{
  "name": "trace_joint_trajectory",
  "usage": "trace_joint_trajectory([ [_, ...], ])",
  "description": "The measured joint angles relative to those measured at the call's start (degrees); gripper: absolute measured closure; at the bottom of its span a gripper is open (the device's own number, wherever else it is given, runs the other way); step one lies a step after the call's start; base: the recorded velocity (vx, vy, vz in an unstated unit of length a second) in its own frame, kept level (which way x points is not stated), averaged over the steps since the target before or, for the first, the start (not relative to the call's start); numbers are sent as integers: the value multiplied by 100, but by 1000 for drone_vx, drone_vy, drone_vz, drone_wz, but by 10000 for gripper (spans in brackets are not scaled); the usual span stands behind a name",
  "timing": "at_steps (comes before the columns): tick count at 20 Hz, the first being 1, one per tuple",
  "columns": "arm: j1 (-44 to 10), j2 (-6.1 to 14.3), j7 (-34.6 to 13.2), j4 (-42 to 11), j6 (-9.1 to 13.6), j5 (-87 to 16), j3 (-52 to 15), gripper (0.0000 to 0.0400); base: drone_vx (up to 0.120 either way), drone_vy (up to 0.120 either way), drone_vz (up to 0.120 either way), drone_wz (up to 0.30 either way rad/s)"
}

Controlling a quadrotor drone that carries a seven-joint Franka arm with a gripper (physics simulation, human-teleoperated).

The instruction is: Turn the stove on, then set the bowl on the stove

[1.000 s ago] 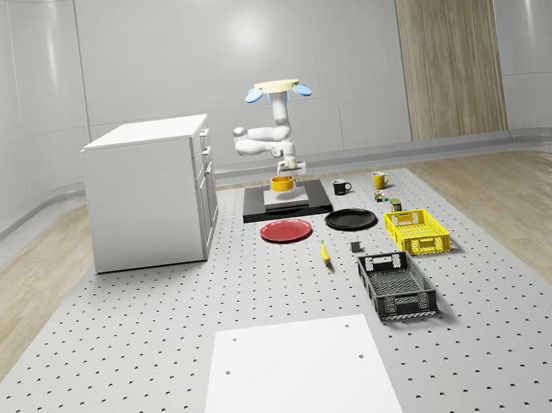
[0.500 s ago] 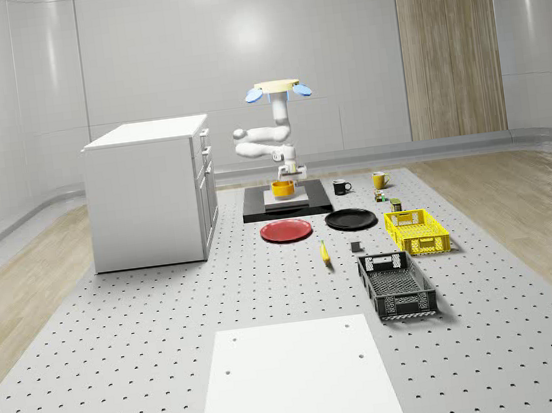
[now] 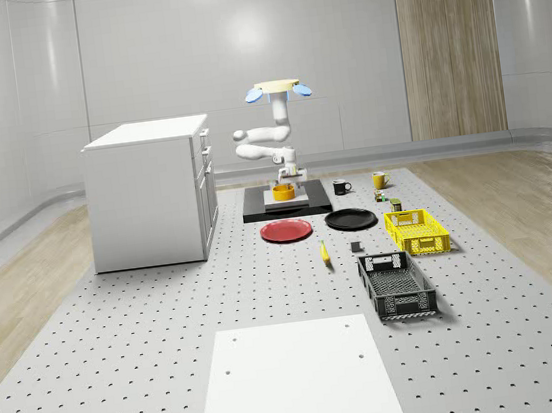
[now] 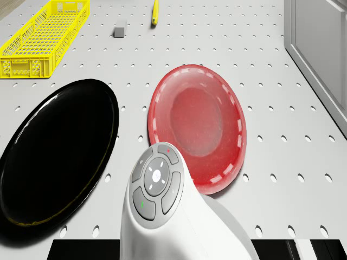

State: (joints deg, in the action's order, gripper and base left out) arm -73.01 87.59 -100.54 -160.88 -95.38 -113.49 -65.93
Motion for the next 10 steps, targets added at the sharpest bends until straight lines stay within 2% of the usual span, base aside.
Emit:
trace_joint_trajectory([
  [4,51,-21,9,-68,96,150,-169,21,0,0,0,0],
  [10,85,-48,18,-107,166,236,-270,5,0,0,0,0],
])
